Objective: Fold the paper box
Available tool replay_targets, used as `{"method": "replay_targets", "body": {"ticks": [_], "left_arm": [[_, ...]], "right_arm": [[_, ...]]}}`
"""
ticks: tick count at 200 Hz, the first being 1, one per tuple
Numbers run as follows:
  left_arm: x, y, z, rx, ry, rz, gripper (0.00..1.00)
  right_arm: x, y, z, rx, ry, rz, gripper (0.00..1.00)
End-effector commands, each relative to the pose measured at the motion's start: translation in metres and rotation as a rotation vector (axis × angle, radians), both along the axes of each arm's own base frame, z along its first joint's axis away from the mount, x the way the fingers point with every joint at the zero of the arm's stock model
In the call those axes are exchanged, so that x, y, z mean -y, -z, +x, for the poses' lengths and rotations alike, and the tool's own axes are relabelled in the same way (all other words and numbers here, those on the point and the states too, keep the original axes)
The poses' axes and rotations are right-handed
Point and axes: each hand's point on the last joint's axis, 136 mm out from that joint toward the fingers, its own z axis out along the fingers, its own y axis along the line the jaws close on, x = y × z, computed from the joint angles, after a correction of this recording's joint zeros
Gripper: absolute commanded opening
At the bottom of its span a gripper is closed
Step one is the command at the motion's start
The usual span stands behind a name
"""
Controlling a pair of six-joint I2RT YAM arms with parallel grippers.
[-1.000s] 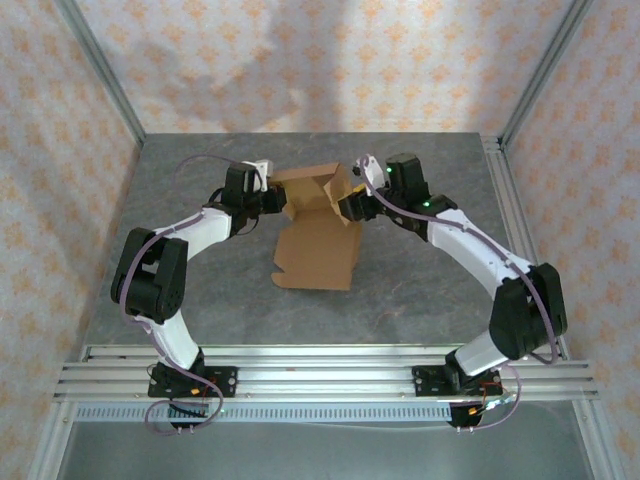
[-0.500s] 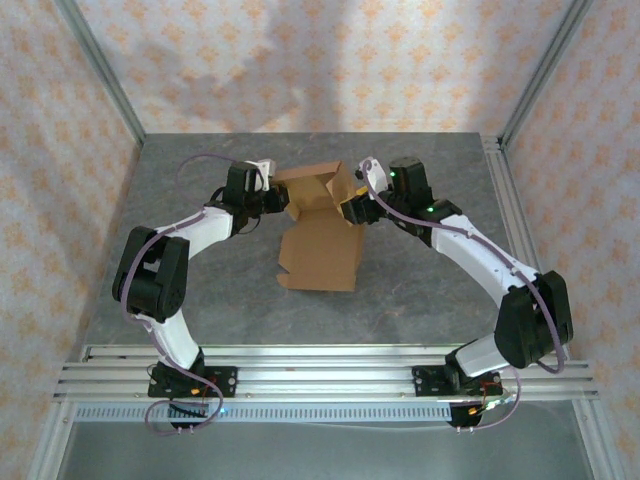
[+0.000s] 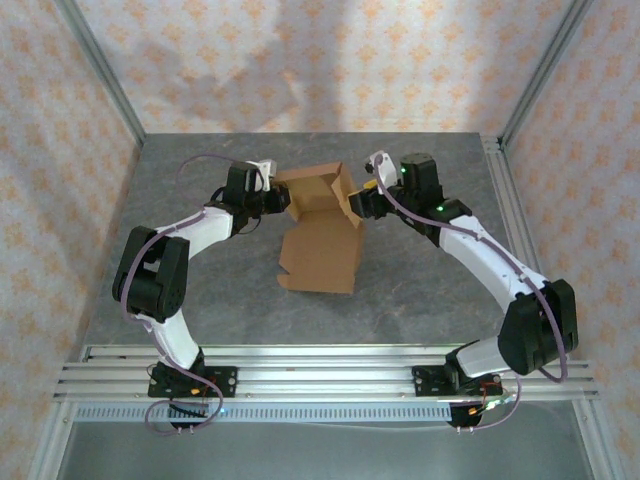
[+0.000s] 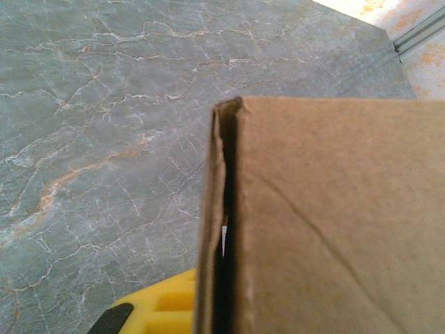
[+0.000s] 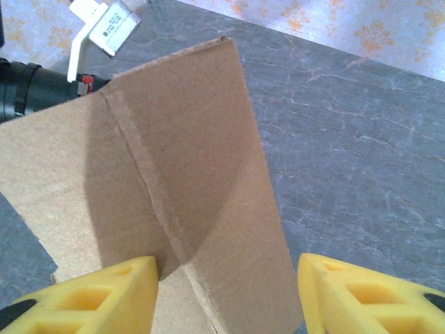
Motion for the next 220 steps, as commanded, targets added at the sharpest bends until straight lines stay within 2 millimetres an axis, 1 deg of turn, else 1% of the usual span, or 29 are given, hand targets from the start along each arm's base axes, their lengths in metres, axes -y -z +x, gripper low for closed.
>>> {"method": "replay_targets", "body": {"ticks": [1,54,72,98,118,138,157,192,220], "left_arm": [[0.009,-0.014,0.007,0.050,0.026,-0.028,0.00],[0.009,-0.016,0.007,0.048,0.025,-0.031,0.00],[0.009,-0.016,0.007,0.047,0.026,-0.033,0.00],[0.010,-0.017,0.008,0.049,0.029,-0.034,0.00],[0.011,-0.017,0.009,0.047,0.029,-0.033,0.00],[0.011,-0.017,0.009,0.045,0.028,-0.037,0.00],[0.013,-0.018,0.009,0.047,0.033,-0.039,0.00],[0.016,-0.021,0.009,0.048,0.044,-0.044,0.00],[0.017,-0.021,0.009,0.046,0.048,-0.044,0.00]], "right_arm": [[-0.013,-0.016,0.007,0.032,-0.033,0.022,0.54],[-0.022,-0.008,0.019,0.036,-0.001,-0.055,0.48],[-0.019,-0.004,0.025,0.037,0.039,-0.095,0.45],[-0.016,-0.006,0.032,0.057,0.084,-0.108,0.42],[-0.014,-0.007,0.033,0.076,0.107,-0.122,0.44],[-0.012,-0.008,0.035,0.107,0.138,-0.167,0.44],[-0.010,-0.006,0.039,0.120,0.165,-0.204,0.42],[-0.006,-0.002,0.049,0.122,0.220,-0.237,0.34],[-0.004,0.001,0.054,0.127,0.243,-0.269,0.33]]}}
